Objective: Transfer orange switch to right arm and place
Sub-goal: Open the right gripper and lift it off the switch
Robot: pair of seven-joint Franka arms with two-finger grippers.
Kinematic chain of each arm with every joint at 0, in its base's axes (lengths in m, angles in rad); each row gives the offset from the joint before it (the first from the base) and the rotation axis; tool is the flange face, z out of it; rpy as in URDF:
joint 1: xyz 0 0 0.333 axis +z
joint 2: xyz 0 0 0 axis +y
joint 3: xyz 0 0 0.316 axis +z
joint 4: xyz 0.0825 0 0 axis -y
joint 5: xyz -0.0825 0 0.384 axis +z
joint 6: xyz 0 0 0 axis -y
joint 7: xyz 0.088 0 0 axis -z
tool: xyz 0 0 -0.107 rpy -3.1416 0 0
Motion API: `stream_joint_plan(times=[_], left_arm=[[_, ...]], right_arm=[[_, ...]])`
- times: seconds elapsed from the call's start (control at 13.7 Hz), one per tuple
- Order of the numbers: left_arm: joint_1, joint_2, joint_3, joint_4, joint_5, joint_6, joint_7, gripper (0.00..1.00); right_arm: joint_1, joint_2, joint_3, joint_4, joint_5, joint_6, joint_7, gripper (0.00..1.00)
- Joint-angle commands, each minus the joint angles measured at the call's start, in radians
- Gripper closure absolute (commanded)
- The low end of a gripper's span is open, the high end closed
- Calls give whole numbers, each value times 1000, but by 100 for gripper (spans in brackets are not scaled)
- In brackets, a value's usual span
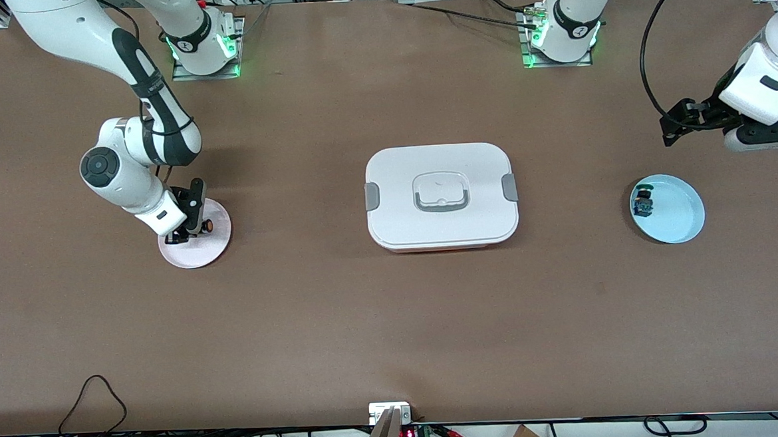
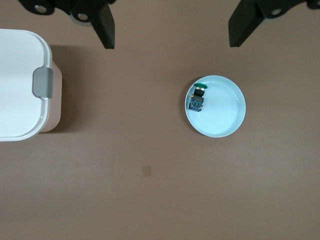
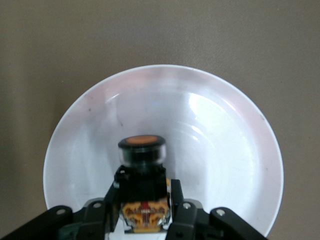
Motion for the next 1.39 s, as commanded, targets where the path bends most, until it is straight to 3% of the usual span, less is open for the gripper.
stream_joint_plan(times=[0.0,0.15,0.37,0.66,0.88,1.32], left_arm=[[-19,-13,13,-7,-15,-22,-15,0],[-19,-12,13,1,-15,-28,-18,0],[-22,-13,5,5,-12,-46,-21,0],[-22,-12,5,13,-14,-57,-16,0],[-14,-7,5,13,-14,-58,-15,0],[-14,-7,5,14,-12,-75,-13,0]], right_arm=[[-7,-44,-2,-3,-5,1,-4,0],[-8,-108,-4,17,4,-36,-2,0],[-7,-165,-4,125,4,-209,2,0],[-8,-183,-19,411,6,-534,63,0],[-4,-219,-19,527,6,-715,430,0],[38,-274,-10,543,18,-938,1273,0]])
